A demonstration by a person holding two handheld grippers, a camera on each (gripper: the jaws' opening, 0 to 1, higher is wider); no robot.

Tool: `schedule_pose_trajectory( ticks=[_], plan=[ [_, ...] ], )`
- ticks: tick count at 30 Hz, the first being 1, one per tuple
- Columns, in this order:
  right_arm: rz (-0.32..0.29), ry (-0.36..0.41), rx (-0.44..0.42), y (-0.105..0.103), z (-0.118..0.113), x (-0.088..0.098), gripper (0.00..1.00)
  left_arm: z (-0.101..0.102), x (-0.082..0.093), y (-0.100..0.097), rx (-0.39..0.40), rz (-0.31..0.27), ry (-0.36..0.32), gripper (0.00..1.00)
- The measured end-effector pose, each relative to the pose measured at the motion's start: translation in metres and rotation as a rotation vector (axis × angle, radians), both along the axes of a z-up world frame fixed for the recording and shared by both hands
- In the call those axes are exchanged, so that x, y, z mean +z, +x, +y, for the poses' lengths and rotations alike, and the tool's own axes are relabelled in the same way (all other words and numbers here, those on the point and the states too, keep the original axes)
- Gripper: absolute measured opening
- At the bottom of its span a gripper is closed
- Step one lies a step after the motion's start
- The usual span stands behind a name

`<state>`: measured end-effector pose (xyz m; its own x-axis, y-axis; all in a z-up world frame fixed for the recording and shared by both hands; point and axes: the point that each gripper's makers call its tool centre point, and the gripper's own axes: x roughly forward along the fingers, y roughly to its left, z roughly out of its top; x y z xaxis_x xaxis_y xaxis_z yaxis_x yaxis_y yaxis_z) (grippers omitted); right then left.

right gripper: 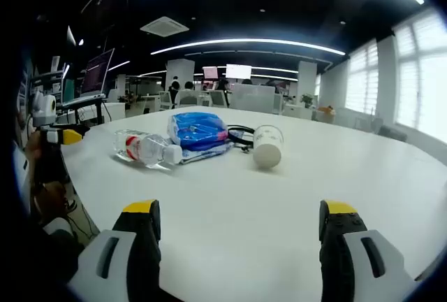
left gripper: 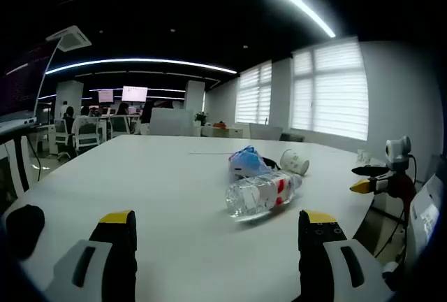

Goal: Arrange the tabletop items into an orderly group along one side of the table until the central work area is clear of visible clutter.

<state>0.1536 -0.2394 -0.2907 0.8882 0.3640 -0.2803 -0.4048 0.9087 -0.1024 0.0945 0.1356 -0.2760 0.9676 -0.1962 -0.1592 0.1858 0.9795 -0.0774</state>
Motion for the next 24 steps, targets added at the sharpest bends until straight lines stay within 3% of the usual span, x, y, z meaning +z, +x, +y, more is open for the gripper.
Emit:
schedule_pose_trajectory(
  ticks=[11,24],
  plan=[
    [0.027,-0.041,0.008,0.002,-0.003,-0.004,0.93,0.001,-0.003,0.001,-0.001,0.014,0.003,0.96],
    [0.026,-0.071,0.015,-0.004,-0.011,0.008,0.93,-0.003,0.005,0.002,-0.005,0.034,0.032,0.97]
  ],
)
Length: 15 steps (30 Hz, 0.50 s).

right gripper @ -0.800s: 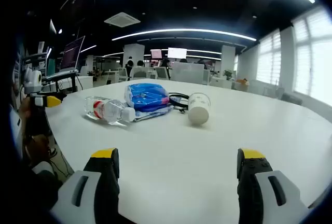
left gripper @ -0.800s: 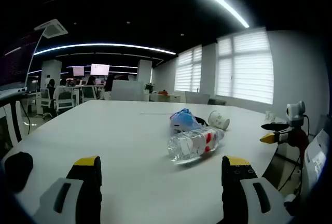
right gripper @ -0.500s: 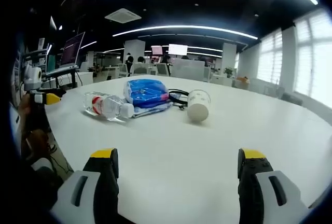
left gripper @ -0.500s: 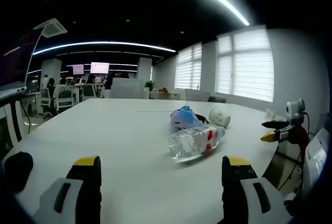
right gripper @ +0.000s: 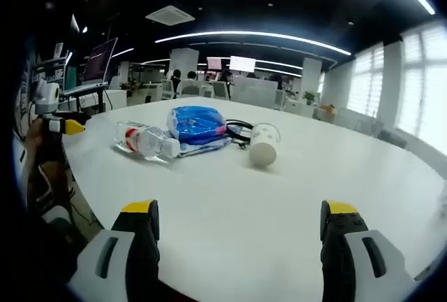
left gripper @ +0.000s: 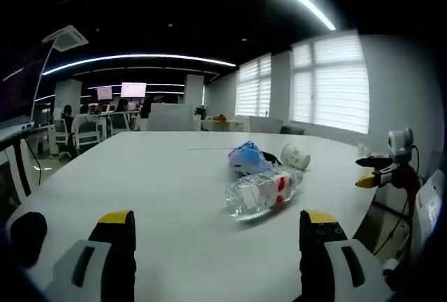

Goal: Arrange the tabletop items into an orderly group along one side of the table until the central work area is clear of visible clutter.

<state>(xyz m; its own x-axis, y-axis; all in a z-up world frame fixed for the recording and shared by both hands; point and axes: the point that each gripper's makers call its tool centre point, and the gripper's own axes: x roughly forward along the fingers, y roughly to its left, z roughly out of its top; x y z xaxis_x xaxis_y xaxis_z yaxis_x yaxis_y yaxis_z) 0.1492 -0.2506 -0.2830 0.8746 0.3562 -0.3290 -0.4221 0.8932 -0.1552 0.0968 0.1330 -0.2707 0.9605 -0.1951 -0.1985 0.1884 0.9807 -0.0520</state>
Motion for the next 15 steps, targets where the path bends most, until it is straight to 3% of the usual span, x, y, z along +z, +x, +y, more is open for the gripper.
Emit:
schedule_pose_trajectory(
  ticks=[15],
  plan=[
    [-0.002,0.016,0.023,-0.006,0.007,0.008,0.92,0.011,0.003,-0.011,0.021,-0.001,-0.01,0.97]
  ],
)
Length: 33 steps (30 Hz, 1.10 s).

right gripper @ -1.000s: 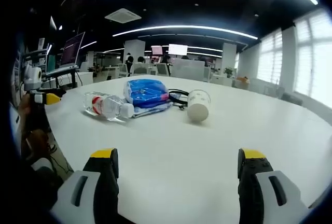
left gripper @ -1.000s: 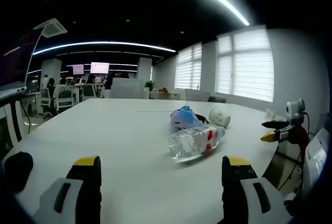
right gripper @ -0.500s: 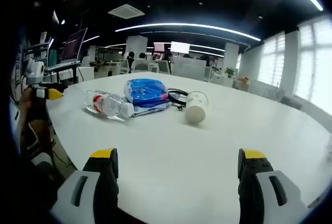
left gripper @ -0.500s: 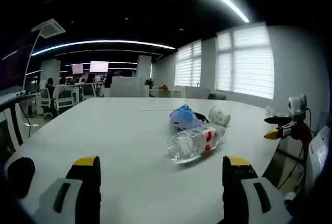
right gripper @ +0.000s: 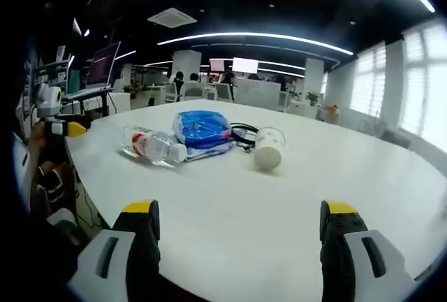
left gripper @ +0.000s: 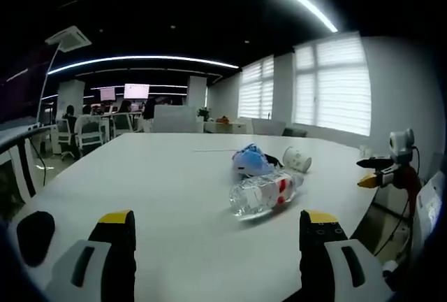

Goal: Arrange the tabletop items into an orderly group along one side of the table until the central work area is clear of visible clutter.

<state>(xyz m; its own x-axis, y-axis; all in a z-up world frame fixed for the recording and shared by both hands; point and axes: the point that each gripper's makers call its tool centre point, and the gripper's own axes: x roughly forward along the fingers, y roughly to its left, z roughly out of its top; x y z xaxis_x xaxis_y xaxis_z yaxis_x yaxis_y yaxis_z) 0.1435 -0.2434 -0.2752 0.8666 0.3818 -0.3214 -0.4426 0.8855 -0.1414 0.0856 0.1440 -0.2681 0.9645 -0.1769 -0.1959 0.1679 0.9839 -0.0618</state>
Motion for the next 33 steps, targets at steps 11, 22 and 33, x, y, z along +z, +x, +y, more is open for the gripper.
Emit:
schedule_pose_trajectory(
  ticks=[11,22,33],
  plan=[
    [-0.022,0.022,0.025,-0.002,0.014,0.002,0.92,0.003,0.0,-0.001,0.009,-0.024,0.005,0.97],
    [-0.012,0.019,0.064,-0.004,0.026,-0.002,0.92,0.0,-0.003,0.001,0.002,-0.027,0.005,0.97],
    [0.007,0.031,0.066,-0.002,0.029,-0.008,0.9,0.001,-0.004,0.003,-0.001,-0.022,0.02,0.97]
  ],
)
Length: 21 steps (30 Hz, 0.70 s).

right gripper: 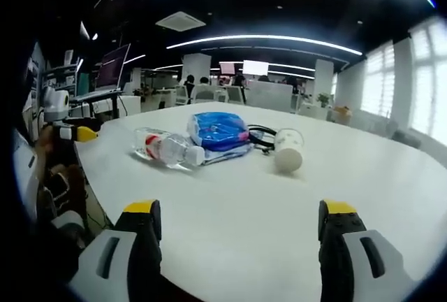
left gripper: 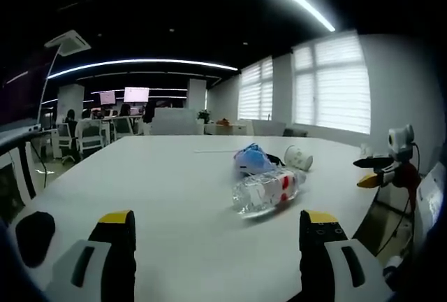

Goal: Arrange the tabletop items into an orderly group along one side of the table until the central work area is clear of visible clutter.

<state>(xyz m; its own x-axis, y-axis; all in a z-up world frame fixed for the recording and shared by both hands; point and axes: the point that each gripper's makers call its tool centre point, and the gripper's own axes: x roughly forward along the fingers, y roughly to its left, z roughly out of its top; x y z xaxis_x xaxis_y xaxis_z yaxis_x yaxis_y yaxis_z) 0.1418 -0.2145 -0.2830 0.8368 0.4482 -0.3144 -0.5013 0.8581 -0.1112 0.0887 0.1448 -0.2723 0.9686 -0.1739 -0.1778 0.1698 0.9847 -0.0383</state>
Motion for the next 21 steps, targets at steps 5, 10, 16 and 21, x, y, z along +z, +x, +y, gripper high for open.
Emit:
schedule_pose_trajectory(
  ticks=[5,10,16,21],
  plan=[
    [0.01,0.018,0.005,0.0,0.004,-0.002,0.89,-0.004,0.0,0.002,-0.018,0.002,0.013,0.97],
    [0.029,0.011,0.028,-0.002,0.012,-0.007,0.88,-0.006,0.001,0.003,-0.031,-0.004,0.022,0.97],
    [0.033,0.002,0.039,-0.002,0.015,-0.009,0.88,-0.01,0.007,0.003,-0.049,-0.03,0.021,0.97],
    [0.031,0.002,0.038,-0.001,0.015,-0.009,0.88,-0.01,0.005,0.004,-0.048,-0.023,0.045,0.97]
  ],
)
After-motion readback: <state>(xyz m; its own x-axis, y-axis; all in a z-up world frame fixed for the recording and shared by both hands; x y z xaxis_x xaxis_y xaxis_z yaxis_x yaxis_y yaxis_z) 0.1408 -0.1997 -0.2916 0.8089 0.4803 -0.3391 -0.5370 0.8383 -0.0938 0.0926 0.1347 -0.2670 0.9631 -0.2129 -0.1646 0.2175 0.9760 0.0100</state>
